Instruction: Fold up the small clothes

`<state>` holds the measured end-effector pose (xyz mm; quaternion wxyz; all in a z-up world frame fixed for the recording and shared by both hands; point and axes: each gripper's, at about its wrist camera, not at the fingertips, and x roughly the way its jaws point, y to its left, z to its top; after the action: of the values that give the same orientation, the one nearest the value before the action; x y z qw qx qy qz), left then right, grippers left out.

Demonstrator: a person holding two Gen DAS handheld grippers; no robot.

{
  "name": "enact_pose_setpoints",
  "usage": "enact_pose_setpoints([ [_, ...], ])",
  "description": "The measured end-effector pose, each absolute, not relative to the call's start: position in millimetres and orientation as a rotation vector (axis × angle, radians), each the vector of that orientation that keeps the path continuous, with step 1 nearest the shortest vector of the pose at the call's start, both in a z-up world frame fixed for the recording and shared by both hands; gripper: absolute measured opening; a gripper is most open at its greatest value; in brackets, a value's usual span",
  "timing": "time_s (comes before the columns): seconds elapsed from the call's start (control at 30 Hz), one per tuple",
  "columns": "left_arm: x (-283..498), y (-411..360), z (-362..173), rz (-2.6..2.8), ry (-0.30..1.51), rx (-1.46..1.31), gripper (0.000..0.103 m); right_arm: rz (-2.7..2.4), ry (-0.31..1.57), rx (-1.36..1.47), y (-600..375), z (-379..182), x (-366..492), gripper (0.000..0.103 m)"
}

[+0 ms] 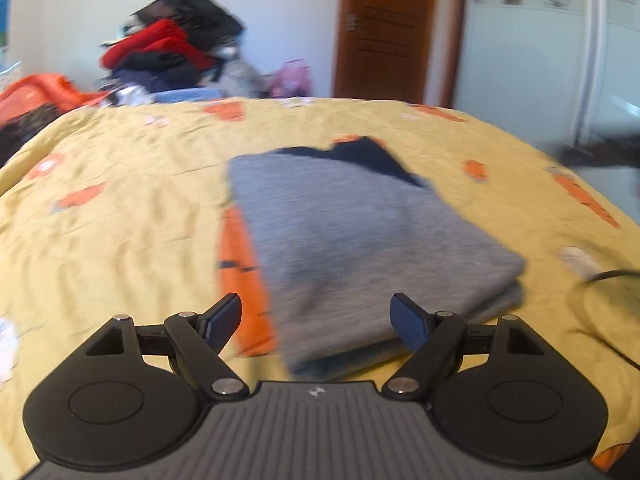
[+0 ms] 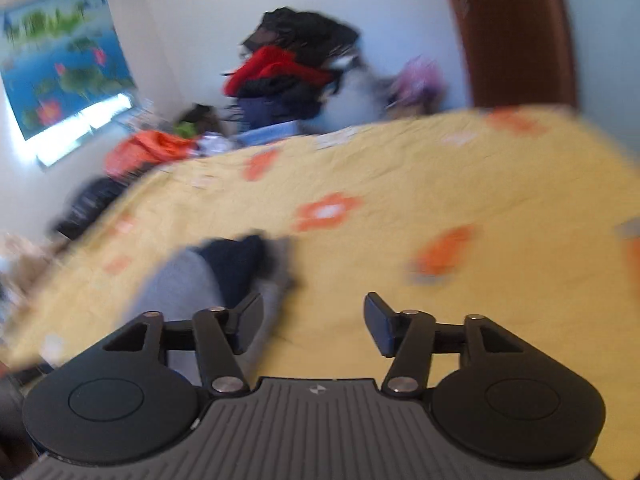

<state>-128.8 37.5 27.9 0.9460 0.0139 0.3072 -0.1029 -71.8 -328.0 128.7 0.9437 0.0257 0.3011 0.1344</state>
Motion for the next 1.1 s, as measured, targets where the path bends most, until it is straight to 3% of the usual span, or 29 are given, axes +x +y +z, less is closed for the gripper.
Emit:
enact_pose_setpoints([
  [0.07,-127,51,28,-0.168,0.628,0.029,0.082,0.077,0.612,-0.187,-363,139,-108,0.069],
  [0.23,-127,78,35,-0.098,0.602,0.058,0.082,-0.511,0.788,-0.901,-468,158,-162,0.069],
  [0.3,-123,84,37,-0.086,0.596,0.074,0.082,-0.739,0.752,-1.166,-501,180,-178,0.074],
  [0.4,-117,83,39,-0.072,0.587,0.090,0.082,-0.917,0.558,-1.315,-505,215,-182,0.083],
  [0.47,-117,75,41,-0.066,0.580,0.091,0.082,-0.809,0.393,-1.222,-471,227,-179,0.097],
  [0.57,-120,55,44,-0.036,0.588,0.100,0.082,-0.401,0.272,-0.826,-403,220,-173,0.102],
  [0.67,-123,38,43,-0.007,0.645,0.073,0.082,0.074,0.484,-0.290,-349,177,-139,0.100],
  [0.73,-131,31,42,-0.007,0.671,0.027,0.082,0.229,0.630,-0.110,-310,136,-117,0.098],
  [0.83,-139,20,38,0.017,0.715,-0.006,0.086,0.284,0.741,-0.051,-253,92,-105,0.098],
  [1.1,-147,-4,12,0.027,0.787,0.010,0.086,0.174,0.850,-0.097,-184,37,-128,0.102],
])
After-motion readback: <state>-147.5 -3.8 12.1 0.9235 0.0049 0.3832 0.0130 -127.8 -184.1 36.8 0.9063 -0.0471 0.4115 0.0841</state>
